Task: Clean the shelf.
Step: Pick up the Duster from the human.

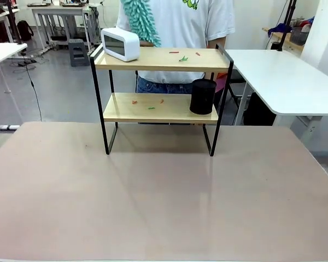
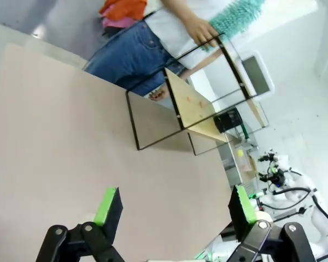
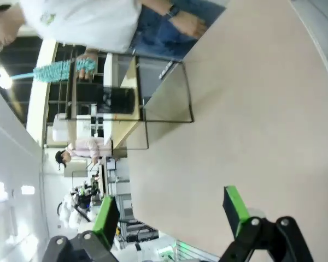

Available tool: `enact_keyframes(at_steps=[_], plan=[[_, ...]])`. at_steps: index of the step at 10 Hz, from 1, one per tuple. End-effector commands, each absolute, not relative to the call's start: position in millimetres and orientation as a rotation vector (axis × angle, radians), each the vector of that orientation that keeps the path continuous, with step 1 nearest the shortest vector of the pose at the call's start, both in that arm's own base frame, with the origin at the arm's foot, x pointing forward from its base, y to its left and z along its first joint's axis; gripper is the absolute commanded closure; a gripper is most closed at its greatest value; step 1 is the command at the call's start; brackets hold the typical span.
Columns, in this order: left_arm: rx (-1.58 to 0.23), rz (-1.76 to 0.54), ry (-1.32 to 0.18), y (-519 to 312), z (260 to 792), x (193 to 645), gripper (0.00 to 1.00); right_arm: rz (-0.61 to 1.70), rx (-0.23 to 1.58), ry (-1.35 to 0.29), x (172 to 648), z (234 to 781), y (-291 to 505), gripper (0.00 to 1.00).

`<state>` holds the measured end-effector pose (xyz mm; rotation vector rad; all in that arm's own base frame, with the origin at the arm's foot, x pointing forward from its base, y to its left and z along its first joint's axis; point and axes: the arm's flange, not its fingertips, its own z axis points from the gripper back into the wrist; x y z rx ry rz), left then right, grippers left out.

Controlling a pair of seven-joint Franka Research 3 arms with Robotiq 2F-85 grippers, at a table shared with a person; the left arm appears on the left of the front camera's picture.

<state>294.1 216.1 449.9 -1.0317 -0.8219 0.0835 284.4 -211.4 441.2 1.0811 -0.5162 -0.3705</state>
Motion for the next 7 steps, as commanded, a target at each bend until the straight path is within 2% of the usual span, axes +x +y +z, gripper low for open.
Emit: enact_keyframes(at_steps=[1,7], plan=[[-1.023,0.043,-0.845,214.2,464.2,284.9,0.00,-0.329,1.105,-0.559,271.9,457.0,-210.8,0.00],[-1.023,0.043,-0.845,214.2,464.2,284.9,0.00,-0.329,1.105,-0.559,271.9,457.0,-210.8,0.00]])
